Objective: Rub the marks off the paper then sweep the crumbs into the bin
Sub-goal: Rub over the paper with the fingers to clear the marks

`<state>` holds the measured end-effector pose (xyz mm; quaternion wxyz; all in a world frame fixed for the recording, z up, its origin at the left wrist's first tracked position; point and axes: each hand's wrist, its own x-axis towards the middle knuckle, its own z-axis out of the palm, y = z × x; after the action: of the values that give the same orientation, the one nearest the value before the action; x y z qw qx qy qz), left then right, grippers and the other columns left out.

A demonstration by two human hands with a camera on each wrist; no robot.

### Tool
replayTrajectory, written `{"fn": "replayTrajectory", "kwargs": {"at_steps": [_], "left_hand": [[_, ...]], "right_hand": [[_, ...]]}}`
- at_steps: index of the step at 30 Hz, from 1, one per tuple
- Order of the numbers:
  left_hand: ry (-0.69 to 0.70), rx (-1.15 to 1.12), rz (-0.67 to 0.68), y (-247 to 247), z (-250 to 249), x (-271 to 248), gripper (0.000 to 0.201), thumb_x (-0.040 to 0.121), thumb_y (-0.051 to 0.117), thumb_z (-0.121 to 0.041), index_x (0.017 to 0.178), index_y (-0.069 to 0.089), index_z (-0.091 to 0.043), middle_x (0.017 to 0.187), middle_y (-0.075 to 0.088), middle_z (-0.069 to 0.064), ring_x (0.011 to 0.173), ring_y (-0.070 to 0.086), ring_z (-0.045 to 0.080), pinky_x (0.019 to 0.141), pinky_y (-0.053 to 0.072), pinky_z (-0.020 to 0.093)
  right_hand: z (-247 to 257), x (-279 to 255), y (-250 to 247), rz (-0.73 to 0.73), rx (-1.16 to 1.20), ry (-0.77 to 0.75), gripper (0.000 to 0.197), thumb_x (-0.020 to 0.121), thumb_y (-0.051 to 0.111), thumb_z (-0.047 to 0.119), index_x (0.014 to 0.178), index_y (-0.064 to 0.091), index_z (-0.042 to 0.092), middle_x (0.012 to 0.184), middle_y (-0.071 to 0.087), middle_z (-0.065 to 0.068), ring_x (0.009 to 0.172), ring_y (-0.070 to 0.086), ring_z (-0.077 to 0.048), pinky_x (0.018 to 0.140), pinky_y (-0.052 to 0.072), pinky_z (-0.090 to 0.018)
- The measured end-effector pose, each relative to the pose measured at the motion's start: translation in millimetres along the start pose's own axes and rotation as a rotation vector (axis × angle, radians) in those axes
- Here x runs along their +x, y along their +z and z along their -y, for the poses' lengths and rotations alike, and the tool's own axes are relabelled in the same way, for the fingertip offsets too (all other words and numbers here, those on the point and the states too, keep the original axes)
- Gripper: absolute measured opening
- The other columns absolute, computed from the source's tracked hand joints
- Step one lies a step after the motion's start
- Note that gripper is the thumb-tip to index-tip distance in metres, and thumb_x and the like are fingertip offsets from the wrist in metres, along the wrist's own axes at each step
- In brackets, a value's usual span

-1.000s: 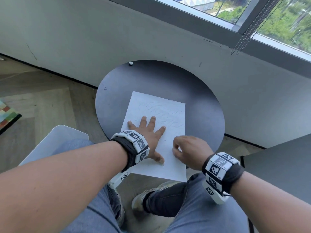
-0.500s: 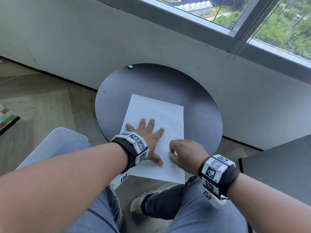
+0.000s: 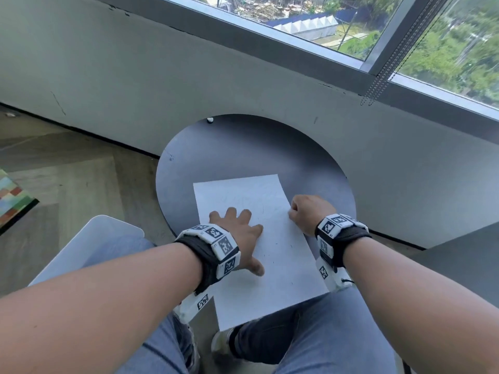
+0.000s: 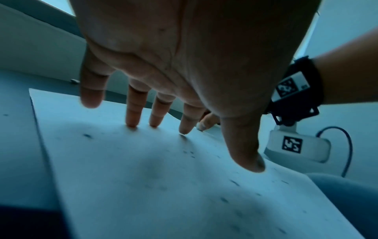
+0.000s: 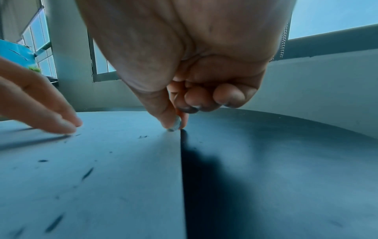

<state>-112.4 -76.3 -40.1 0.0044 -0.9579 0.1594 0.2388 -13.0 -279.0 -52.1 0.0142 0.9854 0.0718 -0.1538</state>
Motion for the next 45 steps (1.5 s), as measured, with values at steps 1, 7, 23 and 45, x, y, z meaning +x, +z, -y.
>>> {"fn": "replayTrajectory", "kwargs": {"at_steps": [1, 7, 23, 45], "left_hand": [[-0.007, -0.013, -0.024, -1, 3, 0, 0.096, 0.072, 0.061, -0.084, 0.148, 0.034, -0.033, 0.145, 0.034, 0.005, 0.130, 0.034, 0.033, 0.096, 0.038, 0.053], [-0.144, -0.079, 0.015, 12, 32, 5, 0.133, 0.063, 0.061, -0.091, 0.161, -0.006, -0.029, 0.168, -0.019, 0.008, 0.155, -0.012, 0.035, 0.120, 0.008, 0.066], [-0.162, -0.090, 0.106, 14, 33, 9, 0.136, 0.062, 0.063, -0.091, 0.157, -0.018, -0.036, 0.166, -0.029, 0.000, 0.155, -0.020, 0.028, 0.104, 0.015, 0.081], [-0.152, -0.105, 0.117, 12, 33, 8, 0.136, 0.063, 0.064, -0.089, 0.158, -0.017, -0.034, 0.166, -0.030, 0.002, 0.154, -0.020, 0.030, 0.105, 0.018, 0.081]], "right_hand": [[-1, -1, -1, -0.001, 0.007, 0.002, 0.017, 0.091, 0.045, 0.030, 0.087, 0.057, 0.020, 0.091, 0.063, -0.001, 0.084, 0.061, -0.028, 0.071, 0.054, -0.035], [18, -23, 1, -0.029, 0.002, -0.081, 0.019, 0.095, 0.045, 0.032, 0.093, 0.059, 0.019, 0.096, 0.063, -0.001, 0.089, 0.059, -0.027, 0.074, 0.052, -0.035], [7, 5, -9, 0.010, 0.093, 0.024, 0.014, 0.091, 0.048, 0.031, 0.088, 0.058, 0.021, 0.097, 0.065, -0.001, 0.089, 0.059, -0.026, 0.072, 0.050, -0.034], [30, -38, 8, -0.032, 0.018, -0.166, 0.018, 0.093, 0.045, 0.032, 0.091, 0.056, 0.018, 0.093, 0.064, -0.001, 0.088, 0.058, -0.028, 0.077, 0.054, -0.041]]}}
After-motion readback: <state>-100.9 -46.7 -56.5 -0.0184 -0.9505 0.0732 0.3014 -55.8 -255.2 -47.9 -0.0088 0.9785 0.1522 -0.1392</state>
